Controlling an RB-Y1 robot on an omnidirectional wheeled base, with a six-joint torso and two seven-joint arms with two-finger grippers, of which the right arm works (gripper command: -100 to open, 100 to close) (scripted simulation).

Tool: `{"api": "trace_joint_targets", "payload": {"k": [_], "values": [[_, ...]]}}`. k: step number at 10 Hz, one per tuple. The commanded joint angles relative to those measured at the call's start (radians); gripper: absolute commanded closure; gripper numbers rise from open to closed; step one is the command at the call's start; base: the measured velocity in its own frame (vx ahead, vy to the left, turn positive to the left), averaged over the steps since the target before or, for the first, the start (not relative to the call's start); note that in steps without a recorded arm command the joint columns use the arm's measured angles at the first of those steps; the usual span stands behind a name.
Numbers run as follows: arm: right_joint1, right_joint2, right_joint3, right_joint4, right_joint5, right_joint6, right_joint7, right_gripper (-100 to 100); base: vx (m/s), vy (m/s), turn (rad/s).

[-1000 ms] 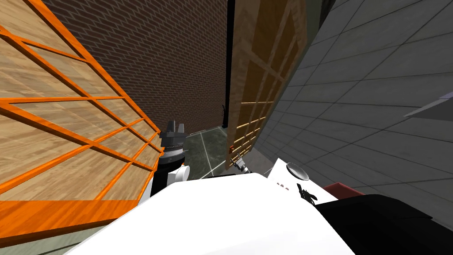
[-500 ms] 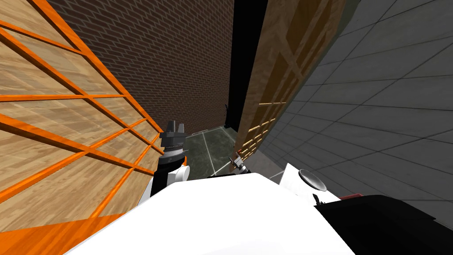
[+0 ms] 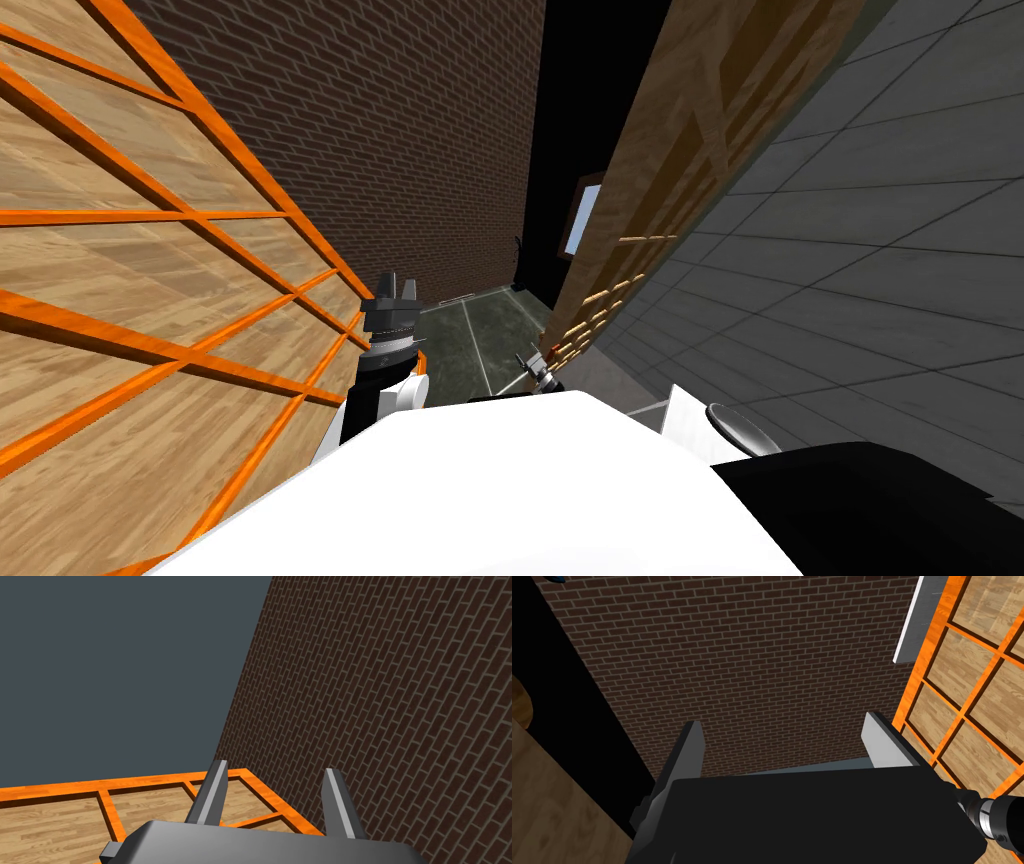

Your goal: Push the door open

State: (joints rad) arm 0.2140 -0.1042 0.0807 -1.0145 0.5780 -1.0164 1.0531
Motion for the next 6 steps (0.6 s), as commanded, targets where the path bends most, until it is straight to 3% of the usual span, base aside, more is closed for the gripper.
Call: {"api": "trace_joint_targets", "payload": {"k": [1,2,4,6], "values": [[-0.001,0.0,-0.003,0.01,-0.001,0.001,0.007,-100,0.078,0.014,0.102],[0.0,0.0,-0.004,0.011,-0.001,0.001,0.008,-100,0.028,-0.047,-0.062],[0.006,-0.005,-0.009,0.019,-0.002,0.001,0.012,-100,0.02,-0.17,-0.092],[0.016,-0.013,-0.018,0.031,-0.004,0.001,0.019,-100,-0.061,-0.154,0.035]]}}
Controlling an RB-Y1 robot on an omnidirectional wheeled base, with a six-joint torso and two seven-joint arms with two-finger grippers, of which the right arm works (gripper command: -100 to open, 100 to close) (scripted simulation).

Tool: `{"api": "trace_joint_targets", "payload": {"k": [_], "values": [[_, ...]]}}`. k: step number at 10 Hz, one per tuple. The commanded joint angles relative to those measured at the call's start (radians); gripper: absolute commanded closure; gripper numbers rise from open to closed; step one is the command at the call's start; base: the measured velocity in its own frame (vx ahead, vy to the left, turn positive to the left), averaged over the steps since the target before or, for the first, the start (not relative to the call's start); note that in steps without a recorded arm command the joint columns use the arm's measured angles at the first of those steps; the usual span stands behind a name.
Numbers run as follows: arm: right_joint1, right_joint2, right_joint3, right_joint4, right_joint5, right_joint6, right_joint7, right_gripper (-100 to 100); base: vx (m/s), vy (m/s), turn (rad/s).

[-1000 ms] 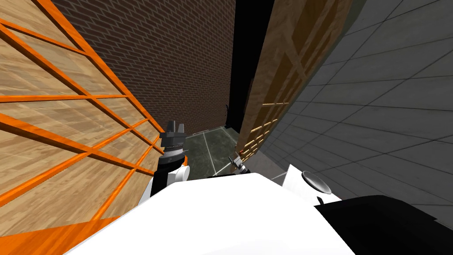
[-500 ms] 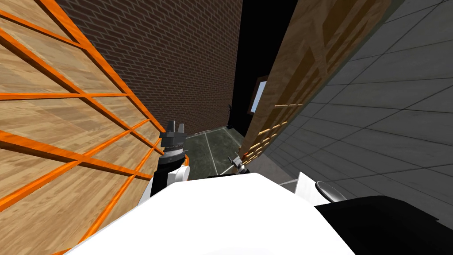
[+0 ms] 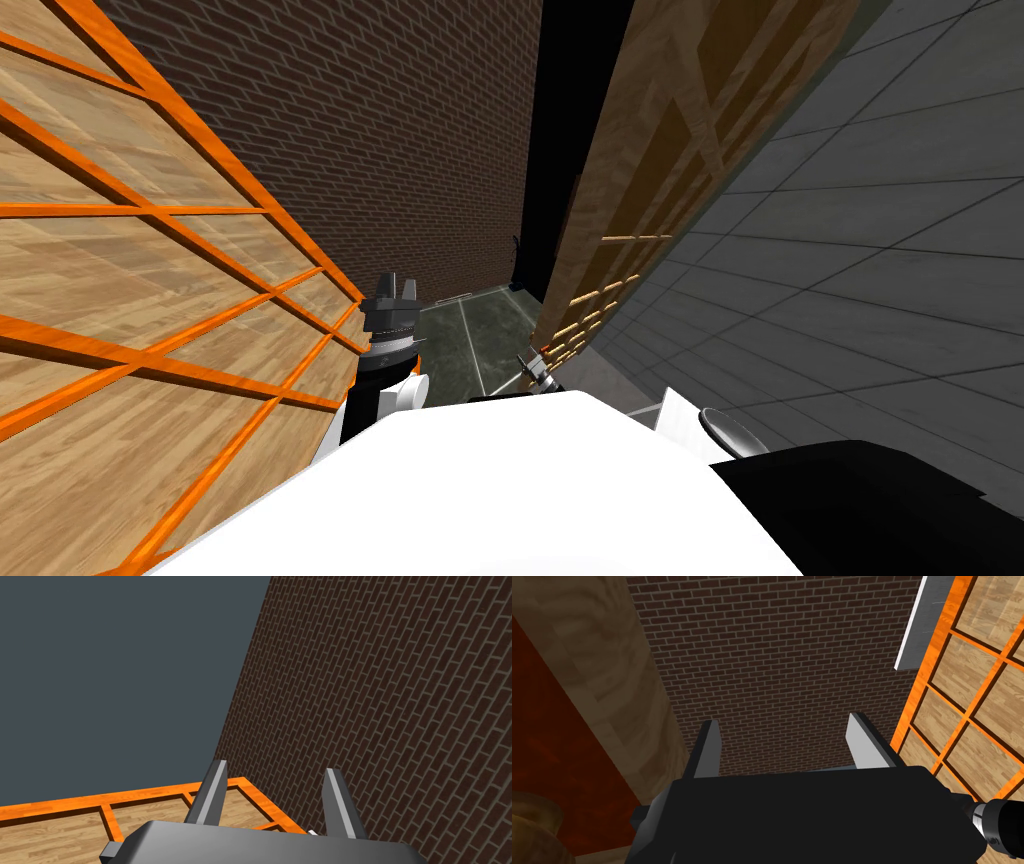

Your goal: Push the door open

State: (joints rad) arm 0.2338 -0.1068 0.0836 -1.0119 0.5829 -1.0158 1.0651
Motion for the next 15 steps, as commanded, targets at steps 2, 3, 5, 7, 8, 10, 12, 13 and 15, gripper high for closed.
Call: {"api": "trace_joint_targets", "payload": {"k": [2,3,5,7,8,10,12,13,15], "values": [[0.001,-0.014,-0.024,0.034,-0.009,0.001,0.009,-100,-0.068,-0.068,-0.009],[0.002,-0.015,-0.025,0.034,-0.009,0.001,0.009,-100,-0.038,-0.059,-0.019],[0.004,-0.016,-0.026,0.036,-0.009,0.001,0.01,-100,-0.008,-0.03,0.014],[0.005,-0.017,-0.027,0.038,-0.01,0.001,0.011,-100,0.001,-0.013,-0.004],[0.006,-0.018,-0.028,0.038,-0.01,0.001,0.011,-100,-0.003,-0.029,0.004],[0.007,-0.018,-0.028,0.039,-0.01,0.001,0.012,-100,-0.001,-0.01,-0.001],[0.007,-0.019,-0.029,0.04,-0.01,0.001,0.012,-100,-0.013,-0.009,-0.001],[0.007,-0.019,-0.029,0.04,-0.01,0.001,0.012,-100,-0.023,-0.013,0.003],[0.007,-0.019,-0.029,0.04,-0.01,0.001,0.012,-100,-0.006,-0.001,-0.009]]}}
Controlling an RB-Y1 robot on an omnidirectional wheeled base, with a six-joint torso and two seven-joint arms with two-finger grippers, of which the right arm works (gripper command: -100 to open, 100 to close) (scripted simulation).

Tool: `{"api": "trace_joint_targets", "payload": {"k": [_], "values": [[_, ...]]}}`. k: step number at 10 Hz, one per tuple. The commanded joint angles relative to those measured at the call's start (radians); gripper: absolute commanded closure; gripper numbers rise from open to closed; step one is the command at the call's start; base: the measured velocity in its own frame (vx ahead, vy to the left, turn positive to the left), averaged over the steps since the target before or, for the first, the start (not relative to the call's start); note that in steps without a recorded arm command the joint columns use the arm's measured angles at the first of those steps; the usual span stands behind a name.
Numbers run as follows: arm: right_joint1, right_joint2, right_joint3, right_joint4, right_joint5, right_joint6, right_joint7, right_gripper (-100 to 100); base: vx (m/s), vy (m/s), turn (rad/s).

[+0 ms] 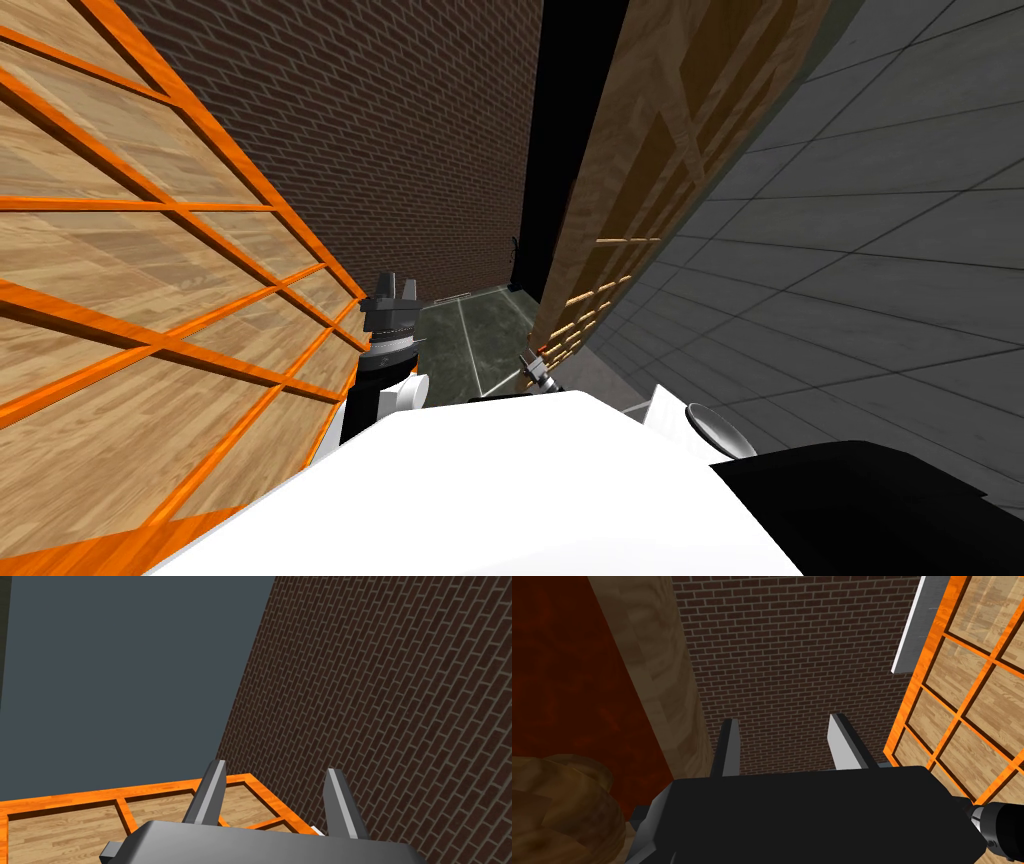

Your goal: Push the door open

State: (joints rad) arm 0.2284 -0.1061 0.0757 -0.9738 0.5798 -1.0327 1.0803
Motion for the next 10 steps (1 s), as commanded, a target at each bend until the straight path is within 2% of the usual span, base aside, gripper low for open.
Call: {"api": "trace_joint_targets", "payload": {"k": [1,5,6,10], "values": [[0.013,-0.019,-0.021,0.002,-0.007,0.017,-0.003,-100,0.0,0.0,0.0],[0.013,-0.019,-0.021,0.002,-0.007,0.017,-0.003,-100,0.001,0.001,-0.004],[0.009,0.0,-0.001,0.022,0.004,-0.026,0.02,-100,0.009,-0.015,0.071],[0.016,0.001,-0.001,0.029,0.007,-0.037,0.031,-100,0.028,-0.017,0.028]]}}
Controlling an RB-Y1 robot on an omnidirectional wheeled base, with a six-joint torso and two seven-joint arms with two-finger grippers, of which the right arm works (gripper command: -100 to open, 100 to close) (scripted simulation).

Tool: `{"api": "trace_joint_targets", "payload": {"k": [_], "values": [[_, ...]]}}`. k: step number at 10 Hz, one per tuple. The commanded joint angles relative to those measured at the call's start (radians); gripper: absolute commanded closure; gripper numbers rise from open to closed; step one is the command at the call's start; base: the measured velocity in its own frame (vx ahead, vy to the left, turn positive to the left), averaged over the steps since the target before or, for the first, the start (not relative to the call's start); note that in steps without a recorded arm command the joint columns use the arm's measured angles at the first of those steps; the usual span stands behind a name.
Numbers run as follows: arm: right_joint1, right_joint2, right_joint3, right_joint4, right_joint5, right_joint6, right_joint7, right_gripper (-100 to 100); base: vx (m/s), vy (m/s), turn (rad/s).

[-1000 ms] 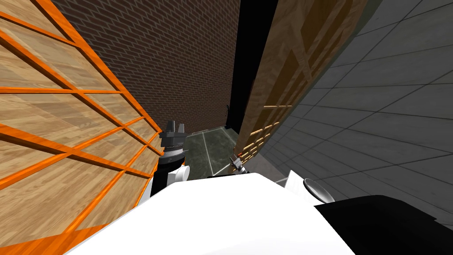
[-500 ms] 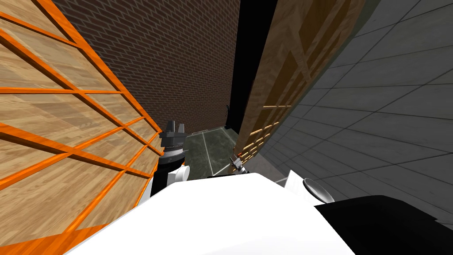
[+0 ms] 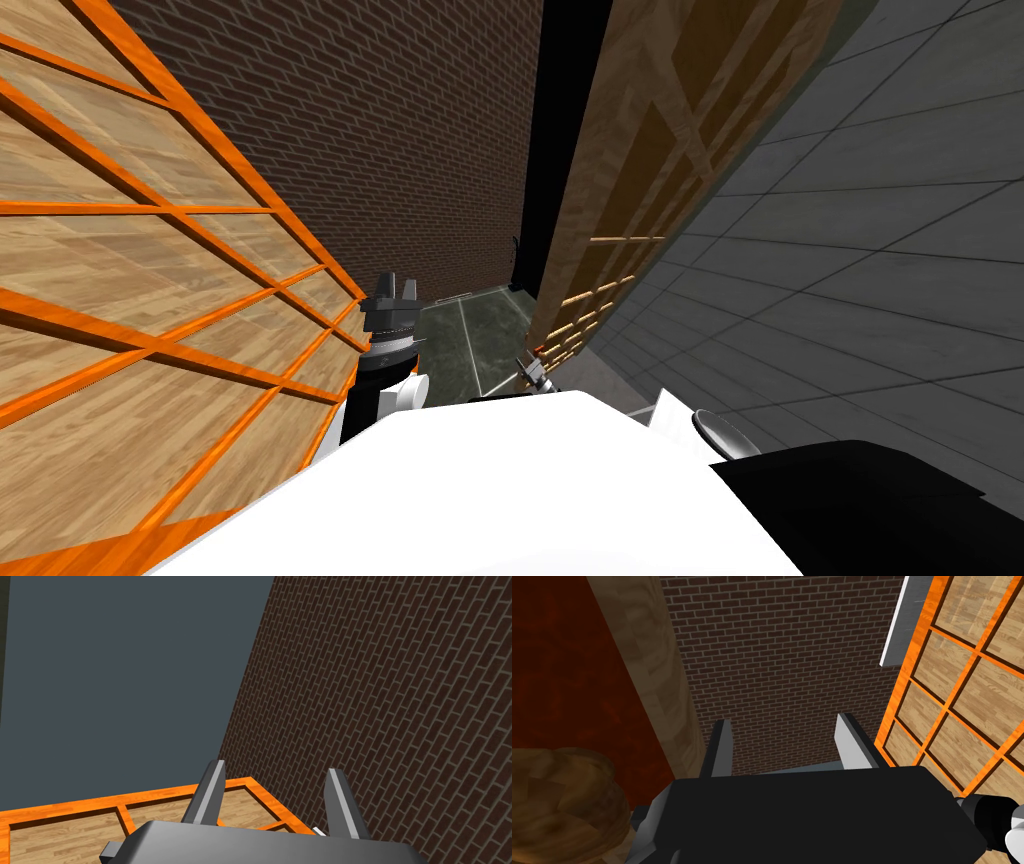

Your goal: Push the door open

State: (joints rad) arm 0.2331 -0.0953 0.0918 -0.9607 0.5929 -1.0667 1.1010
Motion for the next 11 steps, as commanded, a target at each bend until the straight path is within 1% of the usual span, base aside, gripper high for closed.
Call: {"api": "trace_joint_targets", "payload": {"k": [1,4,5,6,7,8,9,10,11], "values": [[0.011,-0.01,-0.017,0.016,-0.007,-0.003,0.01,-100,0.019,-0.053,-0.025],[0.018,-0.009,-0.017,0.023,-0.004,-0.015,0.021,-100,0.006,-0.037,0.016],[0.018,-0.009,-0.017,0.023,-0.004,-0.015,0.021,-100,0.033,-0.091,-0.084],[0.025,-0.008,-0.018,0.029,-0.001,-0.025,0.03,-100,0.053,-0.113,-0.051],[0.029,-0.007,-0.018,0.034,0.0,-0.033,0.037,-100,0.033,-0.056,0.105],[0.031,-0.007,-0.018,0.035,0.001,-0.035,0.039,-100,0.023,-0.056,0.02],[0.018,0.006,-0.003,0.035,0.006,-0.043,0.037,-100,0.005,-0.005,0.036],[0.018,0.006,-0.003,0.035,0.006,-0.043,0.037,100,-0.005,0.015,-0.017],[0.018,0.006,-0.003,0.035,0.006,-0.043,0.037,100,-0.003,-0.001,-0.024]]}}
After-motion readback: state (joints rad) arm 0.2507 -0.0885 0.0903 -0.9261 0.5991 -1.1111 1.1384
